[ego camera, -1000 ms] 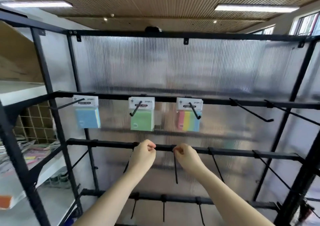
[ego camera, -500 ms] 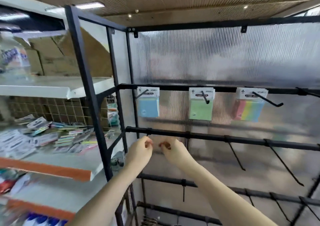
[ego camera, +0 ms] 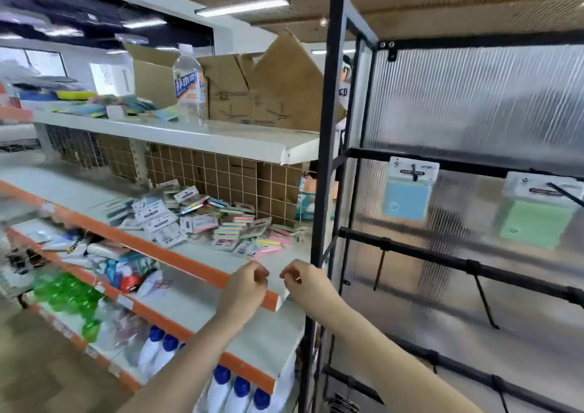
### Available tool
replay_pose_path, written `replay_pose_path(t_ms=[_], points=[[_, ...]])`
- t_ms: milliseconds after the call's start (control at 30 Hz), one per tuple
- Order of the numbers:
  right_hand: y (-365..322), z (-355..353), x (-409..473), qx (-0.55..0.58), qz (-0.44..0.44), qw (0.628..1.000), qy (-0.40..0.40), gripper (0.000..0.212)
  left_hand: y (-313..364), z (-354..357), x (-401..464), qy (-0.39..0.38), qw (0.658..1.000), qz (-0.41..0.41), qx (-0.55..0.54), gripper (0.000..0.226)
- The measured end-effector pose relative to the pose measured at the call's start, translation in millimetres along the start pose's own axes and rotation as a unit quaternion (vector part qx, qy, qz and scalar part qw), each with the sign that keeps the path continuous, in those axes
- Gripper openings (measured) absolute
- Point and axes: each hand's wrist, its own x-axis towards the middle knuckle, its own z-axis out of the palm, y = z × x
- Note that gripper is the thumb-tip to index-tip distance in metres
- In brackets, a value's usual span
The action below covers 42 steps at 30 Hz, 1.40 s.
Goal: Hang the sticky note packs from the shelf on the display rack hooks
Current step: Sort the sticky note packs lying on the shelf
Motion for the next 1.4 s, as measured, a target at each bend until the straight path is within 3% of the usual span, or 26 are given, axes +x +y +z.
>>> replay_pose_path(t_ms=[533, 767, 967, 1167, 1400], points=[[-48.2, 115.5, 143.8, -0.028, -0.054, 0.995, -0.081, 0.027, -106.7, -58.4, 95.4, 0.041, 0.995, -0.092, 0.028, 0.025], [-41.3, 148.5, 223.5, -0.071, -0.021, 0.994, -0.085, 0.025, -131.6, -72.3, 166.9, 0.022, 0.99, -0.107, 0.088, 0.034], [-27.3, 167.5, 268.3, -0.088, 0.017, 0.993, -0.077, 0.024, -153.5, -71.1, 213.0, 0.001, 0.988, -0.102, 0.119, 0.029], [-11.8, 182.7, 289.4, -0.15, 0.061, 0.982, -0.095, 0.04, -181.4, -54.6, 237.8, -0.018, 0.987, -0.096, 0.128, 0.032], [0.7, 200.6, 311.5, -0.188, 0.09, 0.973, -0.094, 0.057, -203.8, -38.5, 282.3, -0.043, 0.986, -0.015, 0.16, 0.034]])
